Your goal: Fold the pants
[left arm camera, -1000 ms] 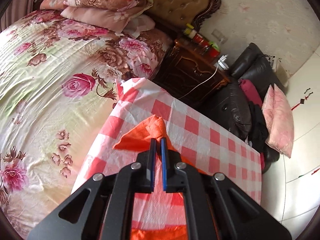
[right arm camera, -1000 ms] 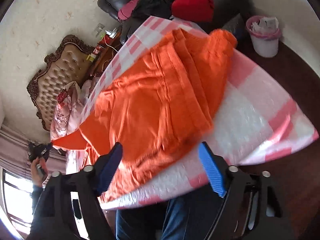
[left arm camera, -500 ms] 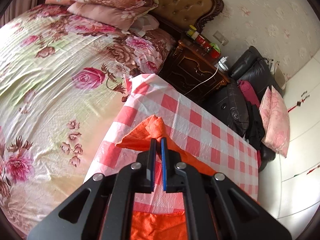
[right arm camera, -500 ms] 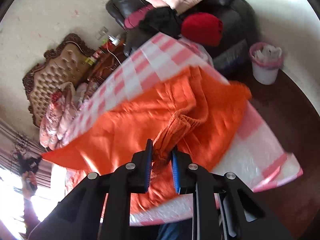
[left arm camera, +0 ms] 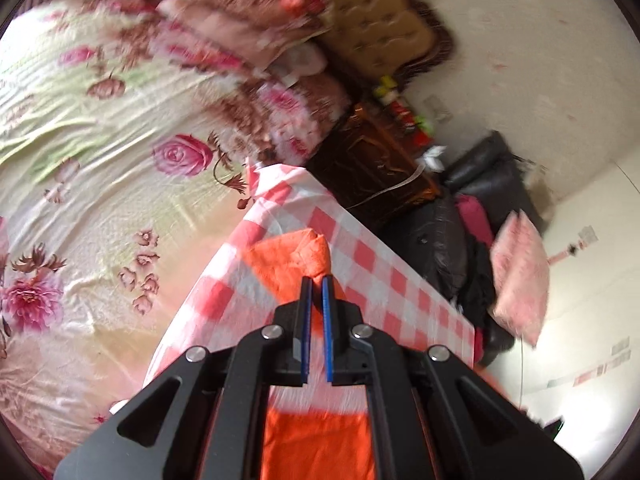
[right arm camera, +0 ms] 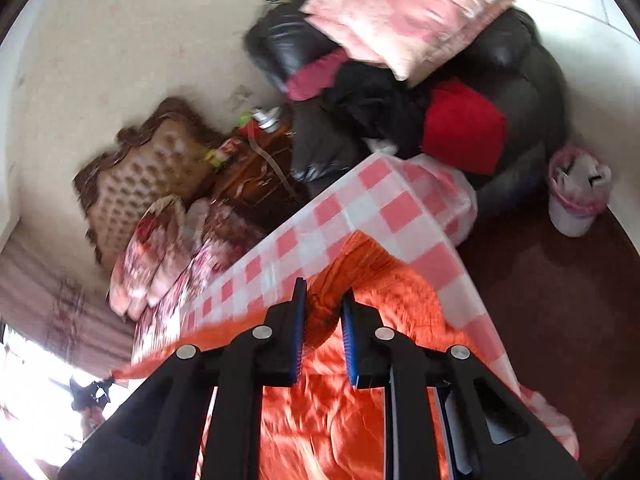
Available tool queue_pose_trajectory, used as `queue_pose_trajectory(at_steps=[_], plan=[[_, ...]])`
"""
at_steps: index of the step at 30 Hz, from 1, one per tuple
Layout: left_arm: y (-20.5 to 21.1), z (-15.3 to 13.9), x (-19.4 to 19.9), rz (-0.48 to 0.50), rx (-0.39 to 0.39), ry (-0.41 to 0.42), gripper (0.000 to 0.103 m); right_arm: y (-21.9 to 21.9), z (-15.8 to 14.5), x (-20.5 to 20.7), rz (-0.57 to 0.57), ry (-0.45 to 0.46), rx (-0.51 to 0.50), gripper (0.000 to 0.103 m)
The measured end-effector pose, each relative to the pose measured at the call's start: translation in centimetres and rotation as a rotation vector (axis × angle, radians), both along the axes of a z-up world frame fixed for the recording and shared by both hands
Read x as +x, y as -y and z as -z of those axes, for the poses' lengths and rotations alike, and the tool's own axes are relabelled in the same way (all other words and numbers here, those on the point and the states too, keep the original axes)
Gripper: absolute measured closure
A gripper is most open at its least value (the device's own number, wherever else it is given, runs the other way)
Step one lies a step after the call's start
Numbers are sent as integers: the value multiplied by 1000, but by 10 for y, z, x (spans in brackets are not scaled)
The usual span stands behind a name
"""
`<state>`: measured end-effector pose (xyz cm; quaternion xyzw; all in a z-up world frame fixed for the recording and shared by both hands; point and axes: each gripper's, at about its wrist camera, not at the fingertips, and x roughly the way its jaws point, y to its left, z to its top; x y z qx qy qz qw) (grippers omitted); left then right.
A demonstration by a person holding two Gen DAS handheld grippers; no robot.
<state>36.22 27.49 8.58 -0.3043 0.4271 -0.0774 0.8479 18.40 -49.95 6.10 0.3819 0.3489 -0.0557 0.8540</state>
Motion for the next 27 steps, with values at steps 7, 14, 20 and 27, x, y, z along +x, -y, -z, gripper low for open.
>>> queue_pose_trajectory(at_steps=[7,14,20,27], plan=[[-27,123,-162,-6,-69,-86,98,-1,90,-82,11,-143,-14,86],[-44,212,-209,-66,-234,-171,99,9,146,-111,34,-213,47,87],[-47,158,-209,-64,-228,-91,98,0,92,-104,-6,-123,-5,87],[-43,215,-240,-90,-215,-219,99,0,126,-111,-15,-241,-46,87]])
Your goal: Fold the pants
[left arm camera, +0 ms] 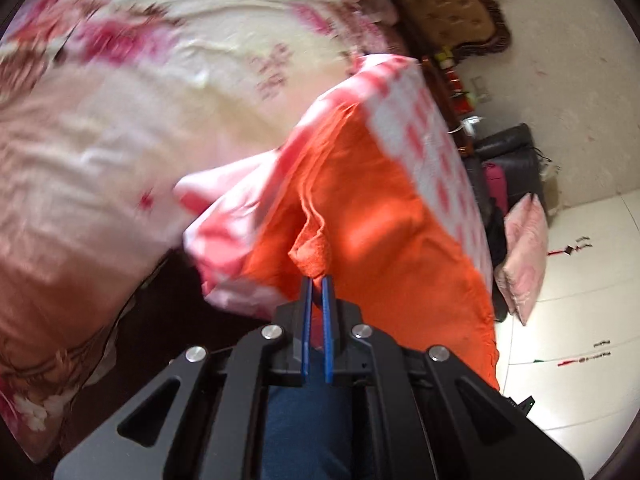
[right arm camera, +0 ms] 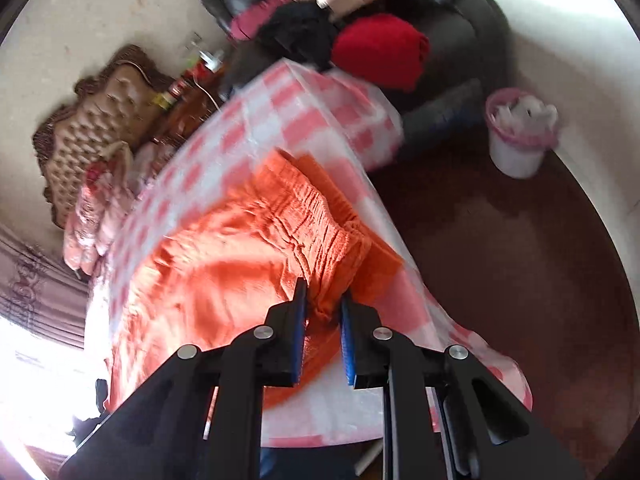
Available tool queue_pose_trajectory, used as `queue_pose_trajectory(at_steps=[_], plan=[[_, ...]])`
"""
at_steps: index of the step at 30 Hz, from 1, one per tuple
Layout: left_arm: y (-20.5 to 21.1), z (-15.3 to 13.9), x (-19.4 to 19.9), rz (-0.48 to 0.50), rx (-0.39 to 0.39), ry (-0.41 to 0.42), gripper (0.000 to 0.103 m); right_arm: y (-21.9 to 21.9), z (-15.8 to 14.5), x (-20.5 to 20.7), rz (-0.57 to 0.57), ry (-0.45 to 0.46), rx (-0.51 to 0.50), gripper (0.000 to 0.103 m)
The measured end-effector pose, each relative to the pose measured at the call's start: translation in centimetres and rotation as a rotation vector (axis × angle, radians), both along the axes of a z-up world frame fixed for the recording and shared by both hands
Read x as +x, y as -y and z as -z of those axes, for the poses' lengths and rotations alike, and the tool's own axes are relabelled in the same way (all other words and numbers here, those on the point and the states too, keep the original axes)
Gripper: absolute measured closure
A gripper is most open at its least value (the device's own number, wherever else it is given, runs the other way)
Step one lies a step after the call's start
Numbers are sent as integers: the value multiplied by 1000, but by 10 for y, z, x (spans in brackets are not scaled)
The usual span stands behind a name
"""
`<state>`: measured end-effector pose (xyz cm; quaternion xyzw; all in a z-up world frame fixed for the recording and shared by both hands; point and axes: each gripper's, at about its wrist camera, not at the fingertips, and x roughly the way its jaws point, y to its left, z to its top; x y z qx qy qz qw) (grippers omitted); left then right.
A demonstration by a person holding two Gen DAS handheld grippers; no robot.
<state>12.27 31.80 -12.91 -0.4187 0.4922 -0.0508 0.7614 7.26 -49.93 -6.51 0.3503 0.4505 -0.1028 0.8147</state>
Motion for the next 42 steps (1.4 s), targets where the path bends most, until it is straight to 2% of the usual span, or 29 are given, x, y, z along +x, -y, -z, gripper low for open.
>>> queue_pose_trajectory(at_steps=[2,4,6,8,12,14,16,19,22,24,26,28,32,33,36,39,41,42], plan=[[1,7,1,-1,1,-6,98,-1,12,2,-8,-35,-22,87],[-1,2,1,-12,-4,5,99,-2,12,2,-10,-40,-34,87],[-1,-13,-3,-14,14,56,98,-6,-7,-4,-10,11,-47,87],[1,-19,-3,-8,37,69,98,-9,-19,-12,-9,52,-49,87],[-8,2,-2,-37,-3,18,99,-16,-13,-15,-28,23,-76,87],[-11,4,-5,-55,-30,23,98,-7,-1,-22,1,12,-27,87],[-12,-9,-8,-59,-41,59,98,-2,-6,-28,16,52,29,87],[-15,-36,-11,-65,-35,116,98,0,-26,-32,7,104,43,87],[-22,-38,-14,-81,-39,120,98,-4,-25,-31,-11,75,-8,88],[-24,-21,-15,-84,-35,70,98,-8,-3,-31,-24,17,-18,88],[-21,-2,-17,-69,-27,27,98,-13,13,-31,-37,-23,-70,88],[-20,9,-19,-74,-25,10,99,-16,22,-30,-48,-25,-103,87],[-15,15,-19,-56,24,16,98,-26,12,-25,-73,-11,-194,87],[-14,16,-19,-54,26,17,98,-31,9,-22,-89,-27,-242,87],[-14,20,-20,-52,34,14,97,-35,17,-15,-103,-75,-288,85],[-14,24,-23,-54,40,8,93,-36,22,-15,-94,-100,-352,60],[-18,28,-24,-72,44,-1,81,-36,25,-16,-84,-128,-425,34],[-20,29,-25,-80,43,-3,77,-36,26,-15,-79,-140,-459,30]])
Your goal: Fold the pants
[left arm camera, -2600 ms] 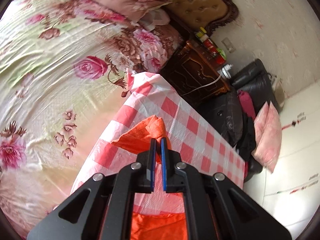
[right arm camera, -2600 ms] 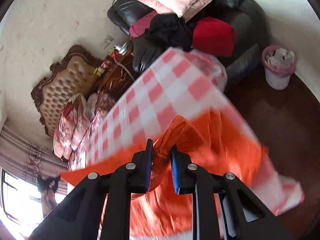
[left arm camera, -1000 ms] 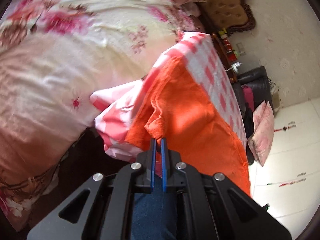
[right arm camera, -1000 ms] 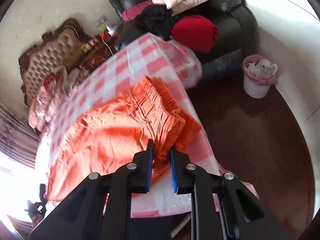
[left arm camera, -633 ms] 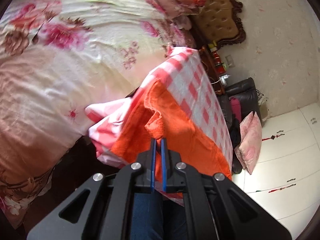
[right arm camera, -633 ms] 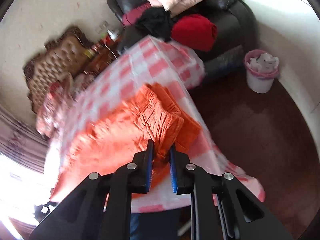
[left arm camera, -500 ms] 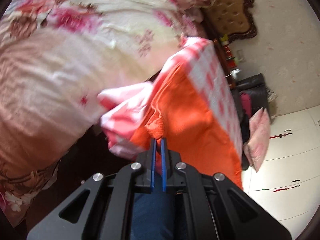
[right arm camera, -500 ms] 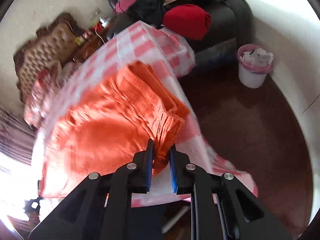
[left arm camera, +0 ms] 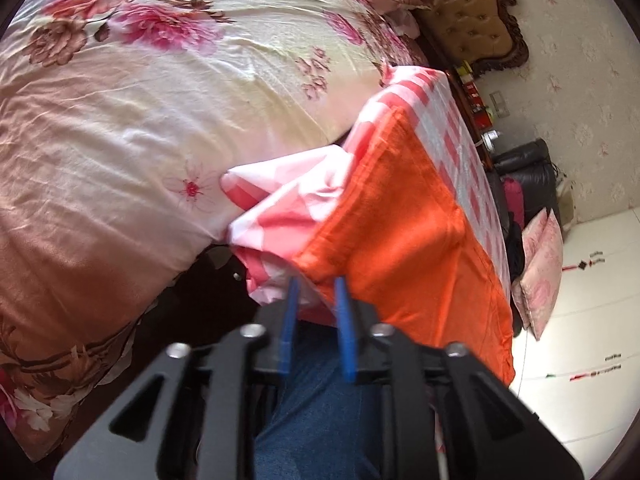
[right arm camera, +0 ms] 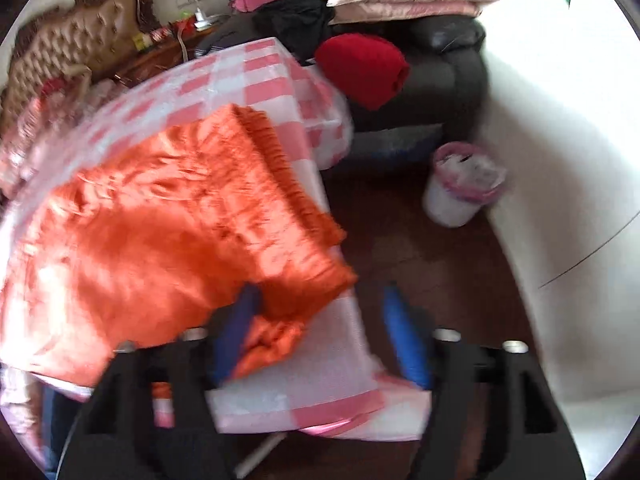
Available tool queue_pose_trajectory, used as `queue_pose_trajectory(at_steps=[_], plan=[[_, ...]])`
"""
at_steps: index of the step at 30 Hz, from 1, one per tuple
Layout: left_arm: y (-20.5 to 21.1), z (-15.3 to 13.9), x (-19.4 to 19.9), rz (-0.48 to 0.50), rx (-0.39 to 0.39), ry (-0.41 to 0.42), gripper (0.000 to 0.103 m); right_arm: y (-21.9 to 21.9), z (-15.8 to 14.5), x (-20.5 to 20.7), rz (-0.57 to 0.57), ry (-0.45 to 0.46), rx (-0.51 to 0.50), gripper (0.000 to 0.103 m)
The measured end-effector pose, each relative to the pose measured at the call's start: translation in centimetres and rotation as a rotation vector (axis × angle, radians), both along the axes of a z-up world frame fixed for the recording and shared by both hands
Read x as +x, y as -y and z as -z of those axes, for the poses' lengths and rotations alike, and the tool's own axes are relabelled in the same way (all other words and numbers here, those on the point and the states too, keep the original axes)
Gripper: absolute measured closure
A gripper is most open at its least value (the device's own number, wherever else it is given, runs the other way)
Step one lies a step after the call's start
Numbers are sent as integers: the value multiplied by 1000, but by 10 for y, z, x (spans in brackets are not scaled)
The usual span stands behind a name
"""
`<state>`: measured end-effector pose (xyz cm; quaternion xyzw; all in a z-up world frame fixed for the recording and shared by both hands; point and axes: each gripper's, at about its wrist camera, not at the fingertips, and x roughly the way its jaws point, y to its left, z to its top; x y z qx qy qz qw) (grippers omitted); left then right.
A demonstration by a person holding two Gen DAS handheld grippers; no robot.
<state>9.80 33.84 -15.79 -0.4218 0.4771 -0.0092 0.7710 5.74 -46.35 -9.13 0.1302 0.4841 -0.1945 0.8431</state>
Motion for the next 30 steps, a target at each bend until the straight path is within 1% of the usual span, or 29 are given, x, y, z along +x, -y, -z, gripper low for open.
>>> queue_pose_trajectory(at_steps=[1,2,3,4,6,7,8,9,10,11,12,13,14,15,16,17,18,20,21,23,24,26,27,28,30], plan=[[-2,0,0,-6,7,-5,74,1,1,0,1,-9,-26,25],[-5,0,-1,-14,29,-13,70,1,0,-1,1,-16,-40,22],[-9,-4,-3,-28,71,-21,60,1,-3,-1,3,-26,-59,21],[-13,-10,-5,-40,104,-15,59,1,-6,-2,3,-33,-84,20],[-17,-24,-4,-43,169,10,59,-2,-19,-5,9,-48,-187,18],[-17,-35,-1,-34,209,39,58,-5,-30,-6,22,-51,-283,18],[-15,-45,4,-22,251,69,57,-5,-39,-6,40,-46,-351,18],[-8,-60,17,9,324,118,50,-5,-48,-3,64,-34,-396,18],[-1,-67,27,43,360,148,42,-5,-54,0,71,-18,-409,18],[11,-75,45,123,406,200,41,-9,-61,9,45,8,-401,18],[19,-78,58,162,449,218,41,-13,-65,17,7,23,-387,18],[28,-81,72,201,511,230,43,-24,-68,30,-69,47,-369,18],[36,-82,85,245,558,244,43,-34,-69,41,-129,61,-368,19],[43,-81,101,302,590,256,49,-44,-67,55,-175,61,-399,19],[47,-78,113,332,608,253,52,-50,-64,64,-191,55,-420,19],[50,-75,124,353,615,229,55,-55,-61,74,-209,47,-426,19],[52,-72,135,387,622,231,56,-58,-55,87,-235,40,-402,19],[54,-69,148,419,622,222,57,-61,-44,103,-245,13,-393,19],[56,-66,154,438,625,213,61,-63,-40,112,-249,-1,-402,19],[61,-57,168,478,638,177,72,-66,-34,125,-255,-13,-409,19],[64,-51,174,504,658,149,84,-63,-32,131,-251,-20,-415,19],[67,-48,180,531,660,144,89,-64,-25,141,-239,-44,-429,19],[68,-49,180,538,671,145,96,-62,-19,145,-233,-58,-432,19],[70,-53,182,543,699,147,100,-58,-12,152,-230,-86,-432,19],[65,-62,186,520,720,161,100,-53,0,159,-216,-124,-436,19]])
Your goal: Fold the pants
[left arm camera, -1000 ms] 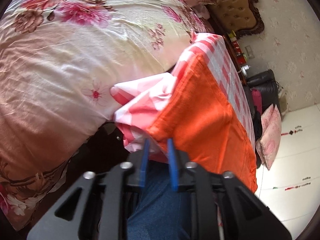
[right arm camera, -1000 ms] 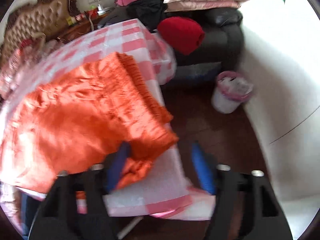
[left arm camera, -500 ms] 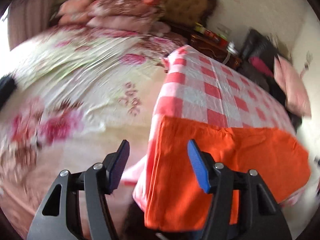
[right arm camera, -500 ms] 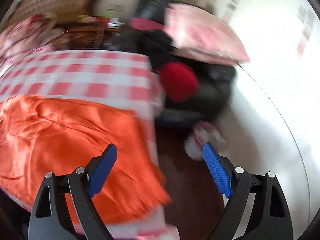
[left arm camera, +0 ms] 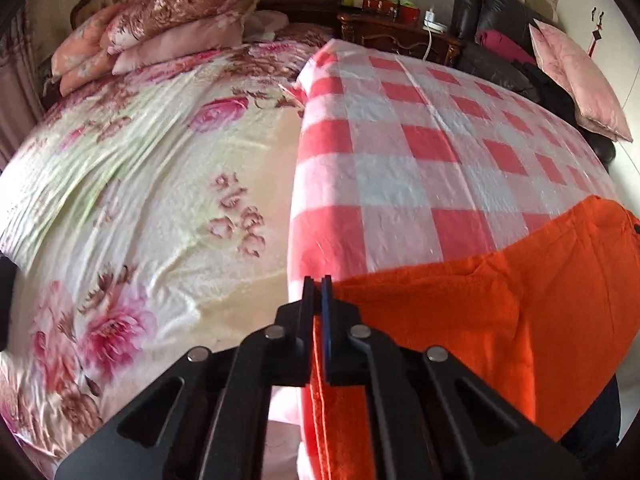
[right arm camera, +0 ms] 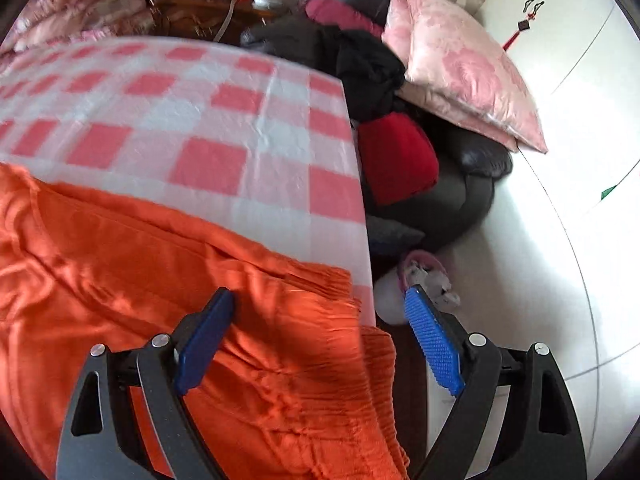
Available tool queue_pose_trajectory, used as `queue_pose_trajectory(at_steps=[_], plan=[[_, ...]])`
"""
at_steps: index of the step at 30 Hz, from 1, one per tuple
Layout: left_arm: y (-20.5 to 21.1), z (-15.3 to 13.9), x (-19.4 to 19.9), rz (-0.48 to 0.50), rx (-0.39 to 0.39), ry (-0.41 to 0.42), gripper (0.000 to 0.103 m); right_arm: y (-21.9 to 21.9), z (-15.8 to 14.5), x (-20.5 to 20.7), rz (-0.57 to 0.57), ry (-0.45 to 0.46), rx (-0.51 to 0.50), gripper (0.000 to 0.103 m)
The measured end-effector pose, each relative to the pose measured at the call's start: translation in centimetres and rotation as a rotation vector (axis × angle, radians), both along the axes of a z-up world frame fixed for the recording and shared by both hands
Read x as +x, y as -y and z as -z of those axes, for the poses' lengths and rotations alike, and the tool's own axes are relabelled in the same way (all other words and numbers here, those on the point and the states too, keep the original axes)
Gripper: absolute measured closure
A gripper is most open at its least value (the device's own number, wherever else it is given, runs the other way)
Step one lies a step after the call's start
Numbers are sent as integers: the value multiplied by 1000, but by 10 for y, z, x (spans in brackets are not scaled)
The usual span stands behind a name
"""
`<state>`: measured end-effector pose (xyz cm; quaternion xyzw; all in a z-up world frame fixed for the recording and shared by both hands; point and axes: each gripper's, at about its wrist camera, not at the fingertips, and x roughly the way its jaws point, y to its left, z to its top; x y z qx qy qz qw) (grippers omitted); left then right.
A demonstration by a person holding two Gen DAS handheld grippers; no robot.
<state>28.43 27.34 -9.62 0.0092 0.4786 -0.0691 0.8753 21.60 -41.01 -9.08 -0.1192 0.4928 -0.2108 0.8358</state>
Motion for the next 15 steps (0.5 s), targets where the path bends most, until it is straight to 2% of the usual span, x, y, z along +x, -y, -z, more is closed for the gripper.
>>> queue_pose_trajectory(at_steps=[2,5,7,8,9,10,11,13,14,15], plan=[[-5,-5,5,-10,-17,7,100,4,7,1,22,4,25,20],[-1,5,14,2,16,-20,100,5,9,-1,51,28,32,19],[-1,12,17,-24,19,-39,96,5,9,-2,56,33,35,19],[-2,13,16,-48,26,-35,89,7,8,-2,55,36,42,18],[-5,11,14,-82,26,-24,68,8,4,-5,55,47,49,18],[-8,6,10,-122,34,2,58,9,-3,-8,60,70,39,18],[-6,-7,0,-162,69,74,58,11,-13,-14,75,111,14,18],[11,-27,-14,-163,106,191,58,11,-30,-23,101,177,-22,19],[26,-36,-21,-149,104,248,58,8,-36,-25,107,195,-35,19],[53,-46,-28,-100,67,295,58,-2,-43,-25,85,218,-21,19]])
